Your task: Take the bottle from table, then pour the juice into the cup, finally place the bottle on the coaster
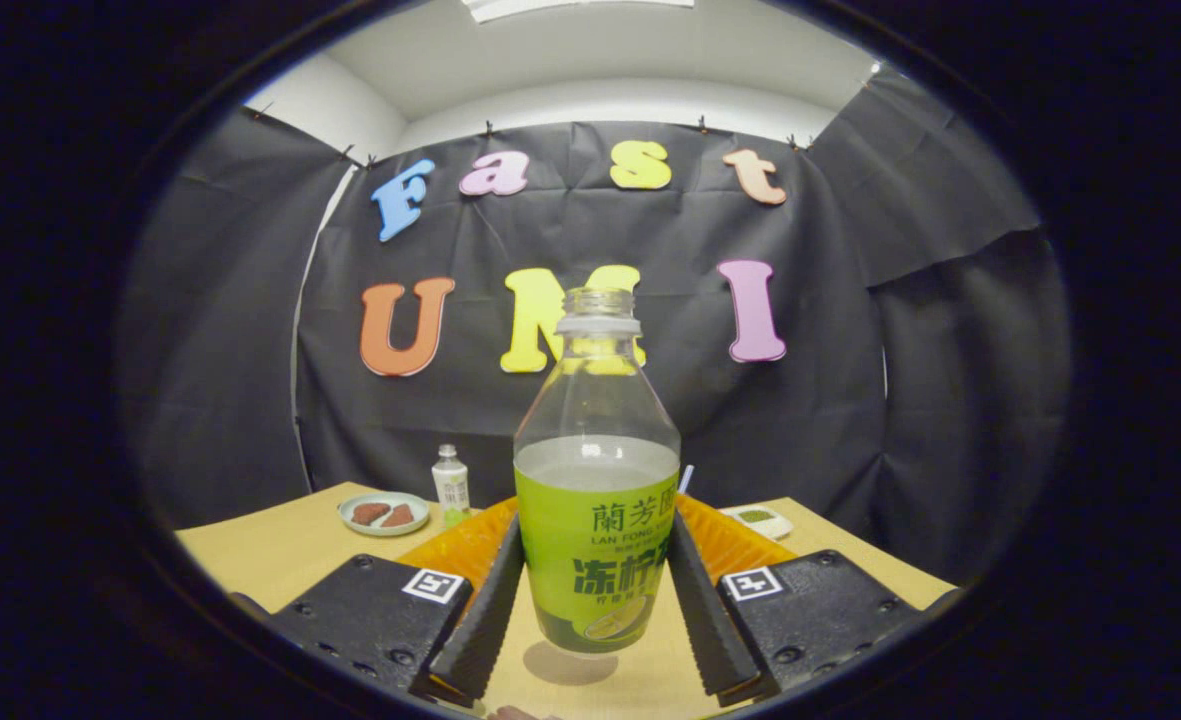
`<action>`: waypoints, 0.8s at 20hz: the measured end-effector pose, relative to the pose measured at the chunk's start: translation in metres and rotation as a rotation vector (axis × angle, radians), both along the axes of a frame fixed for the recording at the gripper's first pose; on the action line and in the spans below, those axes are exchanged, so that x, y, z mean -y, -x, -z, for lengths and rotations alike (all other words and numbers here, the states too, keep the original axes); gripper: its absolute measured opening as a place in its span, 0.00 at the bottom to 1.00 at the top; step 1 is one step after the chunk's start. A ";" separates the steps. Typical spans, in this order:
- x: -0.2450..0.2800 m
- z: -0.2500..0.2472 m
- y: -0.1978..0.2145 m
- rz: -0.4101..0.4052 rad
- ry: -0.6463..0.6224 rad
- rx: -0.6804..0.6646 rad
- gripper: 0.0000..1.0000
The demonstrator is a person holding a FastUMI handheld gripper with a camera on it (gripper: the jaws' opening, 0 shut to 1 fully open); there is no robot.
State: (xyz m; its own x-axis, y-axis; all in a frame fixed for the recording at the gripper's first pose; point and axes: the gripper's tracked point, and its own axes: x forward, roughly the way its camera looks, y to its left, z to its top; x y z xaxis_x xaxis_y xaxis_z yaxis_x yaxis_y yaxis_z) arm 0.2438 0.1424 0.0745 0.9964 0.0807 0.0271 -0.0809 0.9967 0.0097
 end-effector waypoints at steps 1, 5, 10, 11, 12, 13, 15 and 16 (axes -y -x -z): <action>-0.004 0.010 -0.009 -0.007 0.021 -0.010 0.80; -0.021 0.040 -0.029 -0.056 0.026 -0.026 0.80; -0.026 0.084 -0.058 -0.068 0.063 -0.072 0.80; -0.026 0.092 -0.061 -0.073 0.050 -0.089 0.80; -0.024 0.099 -0.063 -0.071 0.038 -0.098 0.80; -0.020 0.104 -0.063 -0.063 0.039 -0.094 0.80; -0.012 0.116 -0.065 -0.052 0.055 -0.089 0.80; -0.012 0.127 -0.067 -0.067 0.062 -0.111 0.80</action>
State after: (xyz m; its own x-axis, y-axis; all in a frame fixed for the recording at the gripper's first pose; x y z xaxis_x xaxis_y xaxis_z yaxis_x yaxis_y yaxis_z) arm 0.3109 0.1540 -0.0525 0.9852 0.1457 -0.0899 -0.1496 0.9880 -0.0389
